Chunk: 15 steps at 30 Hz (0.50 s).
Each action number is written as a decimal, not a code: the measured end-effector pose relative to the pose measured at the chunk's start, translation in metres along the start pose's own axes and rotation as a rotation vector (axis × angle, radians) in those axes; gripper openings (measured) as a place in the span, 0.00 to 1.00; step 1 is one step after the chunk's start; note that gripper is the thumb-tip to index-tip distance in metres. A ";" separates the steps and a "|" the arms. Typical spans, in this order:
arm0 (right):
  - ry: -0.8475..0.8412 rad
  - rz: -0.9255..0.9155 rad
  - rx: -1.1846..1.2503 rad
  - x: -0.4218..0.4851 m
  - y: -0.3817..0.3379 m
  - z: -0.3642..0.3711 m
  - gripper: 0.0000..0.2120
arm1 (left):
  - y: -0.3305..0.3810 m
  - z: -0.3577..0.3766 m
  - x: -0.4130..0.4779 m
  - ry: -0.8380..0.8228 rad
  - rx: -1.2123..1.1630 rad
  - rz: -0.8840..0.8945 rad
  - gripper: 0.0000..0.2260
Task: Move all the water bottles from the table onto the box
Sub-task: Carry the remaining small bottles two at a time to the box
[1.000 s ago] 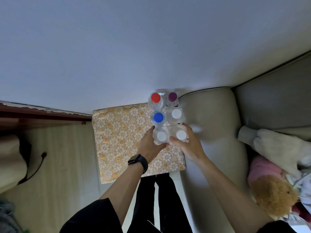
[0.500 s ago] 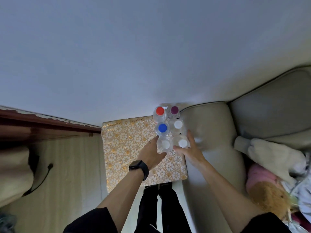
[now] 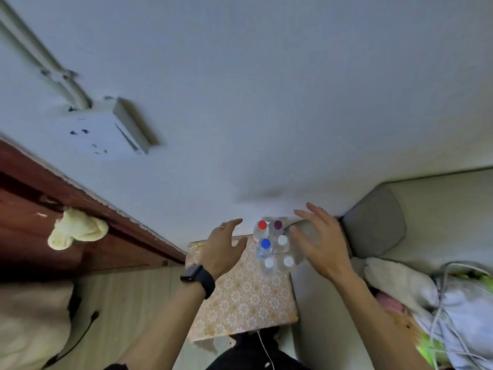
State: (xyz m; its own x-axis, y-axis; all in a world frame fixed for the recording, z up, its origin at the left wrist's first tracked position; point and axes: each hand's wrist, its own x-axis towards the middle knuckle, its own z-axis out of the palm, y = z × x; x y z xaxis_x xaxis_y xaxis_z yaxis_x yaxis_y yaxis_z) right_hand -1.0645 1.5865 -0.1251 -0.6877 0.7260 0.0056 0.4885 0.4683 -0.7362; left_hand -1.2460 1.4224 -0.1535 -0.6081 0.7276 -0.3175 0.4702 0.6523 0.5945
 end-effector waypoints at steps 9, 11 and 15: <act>-0.059 -0.362 0.029 0.008 -0.097 0.001 0.19 | -0.036 -0.097 -0.056 0.333 0.019 -0.044 0.23; -0.156 -0.433 0.046 0.005 -0.113 0.020 0.19 | -0.054 -0.106 -0.080 0.395 0.029 -0.123 0.23; -0.382 -0.586 0.063 -0.007 -0.140 0.073 0.21 | -0.089 -0.107 -0.149 0.504 -0.016 -0.355 0.24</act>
State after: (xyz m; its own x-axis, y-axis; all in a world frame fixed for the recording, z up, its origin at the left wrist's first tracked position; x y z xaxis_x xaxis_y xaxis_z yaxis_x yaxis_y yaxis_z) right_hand -1.1677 1.4791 -0.0711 -0.9743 0.1299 0.1842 -0.0445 0.6902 -0.7222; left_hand -1.2655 1.2327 -0.0801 -0.9550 0.2744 -0.1123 0.1765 0.8305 0.5284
